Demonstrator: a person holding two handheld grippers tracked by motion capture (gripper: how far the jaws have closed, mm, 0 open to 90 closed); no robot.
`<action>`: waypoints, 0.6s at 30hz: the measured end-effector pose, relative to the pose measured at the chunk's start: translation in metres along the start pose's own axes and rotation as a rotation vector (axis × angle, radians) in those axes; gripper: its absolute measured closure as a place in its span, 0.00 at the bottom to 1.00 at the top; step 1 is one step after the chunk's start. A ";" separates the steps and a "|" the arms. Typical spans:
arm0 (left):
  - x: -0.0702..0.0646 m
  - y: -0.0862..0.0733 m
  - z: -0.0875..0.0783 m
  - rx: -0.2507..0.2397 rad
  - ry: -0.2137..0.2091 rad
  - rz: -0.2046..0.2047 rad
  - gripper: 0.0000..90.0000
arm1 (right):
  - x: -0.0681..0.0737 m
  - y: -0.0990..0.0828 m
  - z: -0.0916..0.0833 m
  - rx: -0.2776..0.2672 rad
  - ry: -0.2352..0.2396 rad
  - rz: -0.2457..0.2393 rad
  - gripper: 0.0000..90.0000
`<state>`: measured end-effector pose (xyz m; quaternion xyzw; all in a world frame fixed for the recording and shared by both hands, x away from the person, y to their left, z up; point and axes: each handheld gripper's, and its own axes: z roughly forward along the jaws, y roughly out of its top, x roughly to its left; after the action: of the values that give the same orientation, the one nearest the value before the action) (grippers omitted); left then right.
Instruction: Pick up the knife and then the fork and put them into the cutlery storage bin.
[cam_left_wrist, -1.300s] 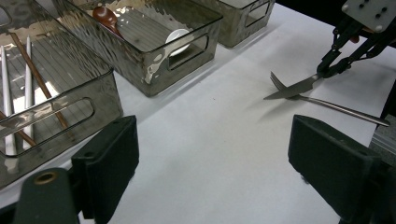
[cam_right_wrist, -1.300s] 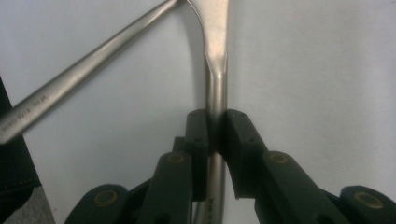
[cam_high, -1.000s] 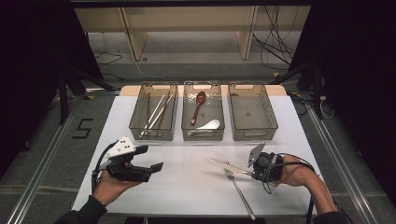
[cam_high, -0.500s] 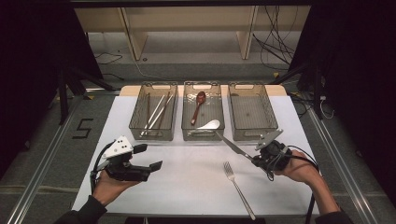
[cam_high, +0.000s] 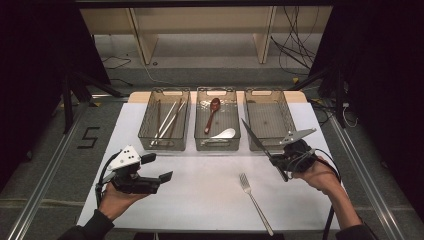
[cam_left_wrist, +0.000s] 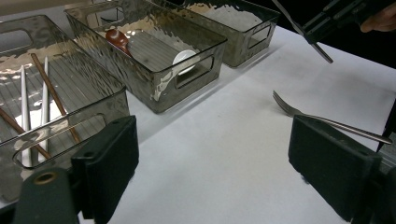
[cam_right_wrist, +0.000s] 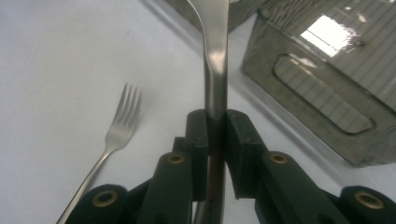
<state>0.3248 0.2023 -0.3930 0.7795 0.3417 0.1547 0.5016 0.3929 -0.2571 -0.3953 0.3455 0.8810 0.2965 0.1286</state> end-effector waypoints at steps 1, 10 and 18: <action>0.000 0.000 0.000 0.001 -0.001 -0.002 0.17 | -0.002 0.000 -0.001 -0.010 -0.001 0.014 0.89; 0.002 -0.003 -0.001 0.010 0.008 -0.012 0.17 | -0.019 0.013 -0.008 -0.087 -0.061 0.122 0.89; 0.004 -0.005 -0.006 0.001 0.016 -0.024 0.17 | -0.035 0.026 -0.008 -0.128 -0.106 0.194 0.89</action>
<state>0.3221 0.2100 -0.3948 0.7743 0.3551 0.1546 0.5004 0.4293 -0.2694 -0.3727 0.4356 0.8146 0.3445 0.1676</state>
